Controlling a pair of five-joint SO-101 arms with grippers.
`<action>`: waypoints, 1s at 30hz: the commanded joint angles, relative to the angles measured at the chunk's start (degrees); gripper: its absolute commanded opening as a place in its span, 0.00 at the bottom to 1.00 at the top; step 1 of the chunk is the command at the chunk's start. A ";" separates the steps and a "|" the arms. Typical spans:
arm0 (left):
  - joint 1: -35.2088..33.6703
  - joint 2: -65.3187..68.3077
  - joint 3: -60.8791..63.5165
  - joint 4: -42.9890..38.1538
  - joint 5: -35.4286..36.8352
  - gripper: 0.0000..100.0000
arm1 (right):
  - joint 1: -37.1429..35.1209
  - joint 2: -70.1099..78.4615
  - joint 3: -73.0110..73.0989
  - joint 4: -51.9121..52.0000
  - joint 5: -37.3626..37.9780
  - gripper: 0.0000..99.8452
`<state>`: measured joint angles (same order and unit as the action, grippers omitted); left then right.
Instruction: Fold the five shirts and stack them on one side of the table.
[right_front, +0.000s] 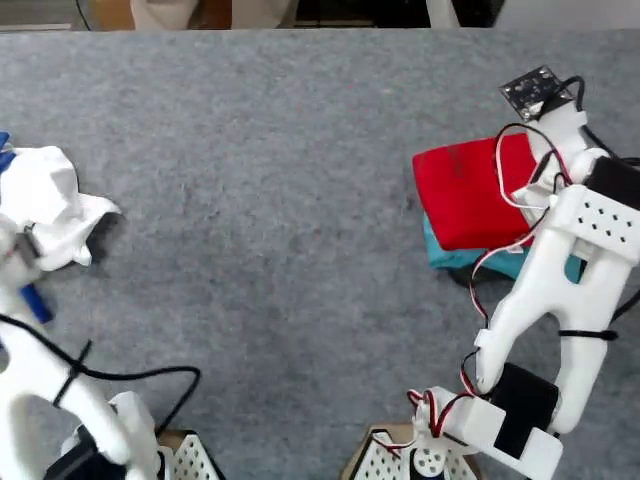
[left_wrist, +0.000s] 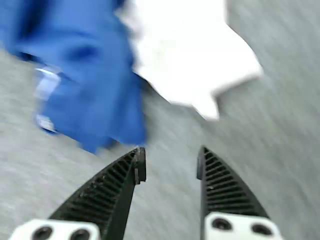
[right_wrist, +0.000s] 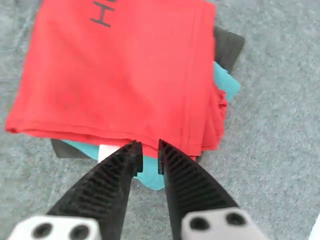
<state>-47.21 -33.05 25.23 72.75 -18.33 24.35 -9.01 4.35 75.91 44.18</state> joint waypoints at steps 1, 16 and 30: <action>-6.07 3.30 -2.02 -7.47 -4.22 0.20 | -2.59 -2.59 -0.57 1.05 0.35 0.06; -1.32 23.34 -0.53 -15.74 -7.12 0.01 | -6.73 -2.68 -1.01 5.89 0.35 0.06; 44.13 -7.43 -2.37 19.60 -1.14 0.02 | -6.81 -2.68 -1.01 5.89 0.35 0.06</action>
<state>-19.96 -30.33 21.19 87.87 -21.85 18.81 -9.01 4.35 81.63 44.18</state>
